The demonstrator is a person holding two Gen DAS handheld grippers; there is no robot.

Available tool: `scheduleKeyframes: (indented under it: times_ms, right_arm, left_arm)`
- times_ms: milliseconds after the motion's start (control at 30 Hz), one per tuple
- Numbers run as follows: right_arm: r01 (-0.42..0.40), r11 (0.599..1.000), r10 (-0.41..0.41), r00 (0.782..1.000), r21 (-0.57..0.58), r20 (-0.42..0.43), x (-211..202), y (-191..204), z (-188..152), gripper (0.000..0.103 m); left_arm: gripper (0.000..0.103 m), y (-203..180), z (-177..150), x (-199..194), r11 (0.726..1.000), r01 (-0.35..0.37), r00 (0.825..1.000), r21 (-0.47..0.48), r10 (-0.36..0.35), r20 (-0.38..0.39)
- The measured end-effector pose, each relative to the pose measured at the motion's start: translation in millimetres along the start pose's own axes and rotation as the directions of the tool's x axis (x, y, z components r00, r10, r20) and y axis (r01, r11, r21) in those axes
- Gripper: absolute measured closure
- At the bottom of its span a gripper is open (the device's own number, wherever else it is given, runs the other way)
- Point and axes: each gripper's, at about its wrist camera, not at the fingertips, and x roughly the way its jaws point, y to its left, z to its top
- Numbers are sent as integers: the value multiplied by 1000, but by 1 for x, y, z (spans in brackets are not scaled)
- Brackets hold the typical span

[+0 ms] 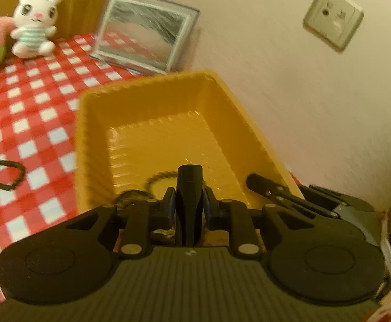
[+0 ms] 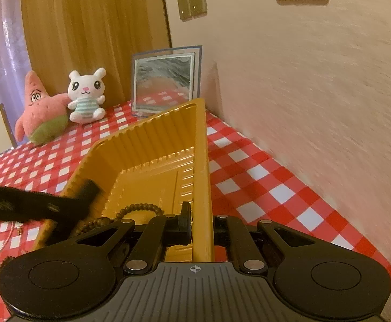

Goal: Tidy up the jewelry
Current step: 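Carry the black pendant into the tray and open the left tool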

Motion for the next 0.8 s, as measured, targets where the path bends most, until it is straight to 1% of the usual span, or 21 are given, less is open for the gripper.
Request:
scheduleKeyframes:
  times_ms: [167, 267, 333, 400, 533, 600, 667, 733, 800]
  right_arm:
    - [-3, 1000, 3, 1000, -1, 0, 0, -1, 0, 96]
    - [-4, 1000, 4, 1000, 1, -3, 1, -2, 0, 96]
    - [-2, 1000, 2, 1000, 2, -7, 1, -3, -1, 97]
    - [-3, 1000, 3, 1000, 4, -9, 1, -3, -1, 97]
    - [-1, 1000, 1, 1000, 7, -14, 3, -3, -1, 97]
    - [-1, 1000, 1, 1000, 10, -17, 5, -3, -1, 97]
    - [0, 1000, 0, 1000, 13, -18, 5, -4, -1, 97]
    - [0, 1000, 0, 1000, 14, -18, 6, -3, -1, 97]
    - [1, 1000, -1, 1000, 16, -18, 6, -4, -1, 97]
  left_arm:
    - [84, -6, -7, 20, 1000, -20, 999, 9, 20, -37]
    - [85, -6, -7, 25, 1000, -24, 999, 3, 24, -40]
    - [84, -5, -6, 20, 1000, -15, 1000, -5, 15, -17]
    - [80, -4, -2, 13, 1000, -7, 1000, -4, 7, 3]
    - [79, 3, 3, -15, 1000, -19, 997, -5, 19, 73]
    - [79, 15, 1, -33, 999, -47, 993, -19, 49, 109]
    - [79, 37, -5, -50, 994, -101, 985, -50, 107, 132]
    - [79, 67, -14, -62, 978, -187, 972, -88, 198, 128]
    - [79, 99, -20, -70, 954, -273, 952, -125, 287, 107]
